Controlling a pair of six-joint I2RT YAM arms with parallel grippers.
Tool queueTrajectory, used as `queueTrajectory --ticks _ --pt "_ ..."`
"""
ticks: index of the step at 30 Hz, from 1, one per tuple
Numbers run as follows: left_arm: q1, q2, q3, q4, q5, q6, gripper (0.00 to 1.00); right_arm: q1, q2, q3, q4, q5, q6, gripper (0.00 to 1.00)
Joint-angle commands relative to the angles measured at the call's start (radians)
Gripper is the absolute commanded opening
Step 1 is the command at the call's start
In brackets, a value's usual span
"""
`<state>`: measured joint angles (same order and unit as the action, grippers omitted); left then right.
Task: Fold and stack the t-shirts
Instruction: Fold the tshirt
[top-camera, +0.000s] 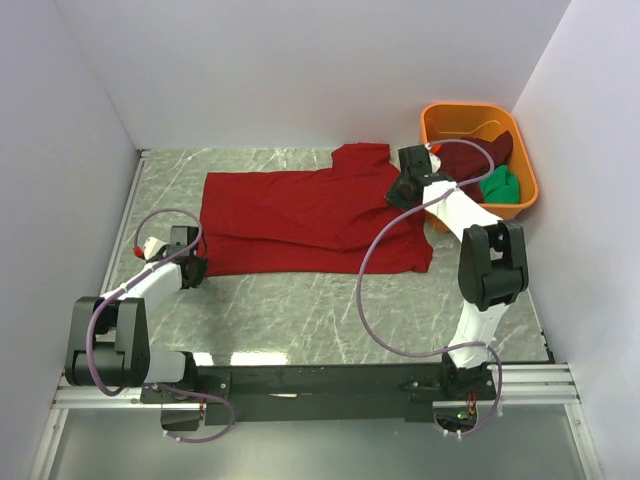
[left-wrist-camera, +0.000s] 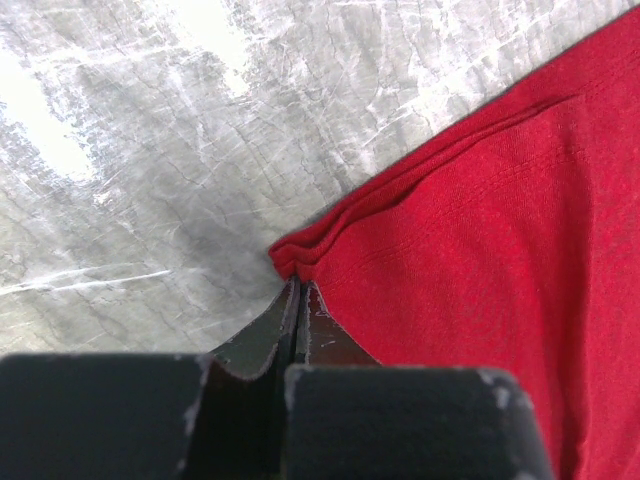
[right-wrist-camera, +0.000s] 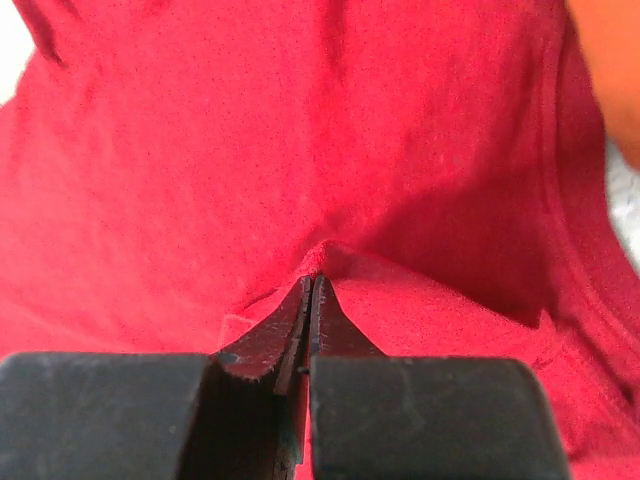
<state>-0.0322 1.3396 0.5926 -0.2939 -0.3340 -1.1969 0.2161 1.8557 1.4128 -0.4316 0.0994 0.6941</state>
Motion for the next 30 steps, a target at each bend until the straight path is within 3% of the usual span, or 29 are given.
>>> queueTrajectory --ticks 1,14,16,19,20,21,25,30 --pt "0.0 -0.019 0.003 0.015 0.004 0.008 0.01 -0.023 0.003 0.072 0.08 0.025 0.022 0.0" --pt "-0.001 -0.002 0.01 0.003 0.001 0.013 0.01 -0.075 0.045 0.015 0.22 -0.009 0.07 0.0" --pt "0.0 -0.002 0.01 0.002 0.0 0.013 0.01 -0.073 0.063 0.038 0.196 -0.012 0.061 0.07" --pt "-0.001 -0.008 0.006 0.006 0.001 0.011 0.01 -0.073 0.069 0.078 0.145 -0.015 0.042 0.32" --pt "0.0 -0.007 0.006 0.006 0.001 0.011 0.01 -0.075 0.065 0.087 0.134 -0.018 0.032 0.51" --pt "0.0 -0.007 0.007 0.001 0.0 0.011 0.01 -0.075 0.048 0.087 0.123 -0.021 0.028 0.57" --pt "0.0 -0.017 0.006 -0.004 0.0 0.007 0.01 -0.069 -0.053 0.017 0.079 -0.021 0.015 0.63" --pt "0.0 -0.033 0.004 -0.007 -0.007 0.0 0.01 -0.066 -0.24 -0.227 0.097 -0.026 -0.001 0.64"
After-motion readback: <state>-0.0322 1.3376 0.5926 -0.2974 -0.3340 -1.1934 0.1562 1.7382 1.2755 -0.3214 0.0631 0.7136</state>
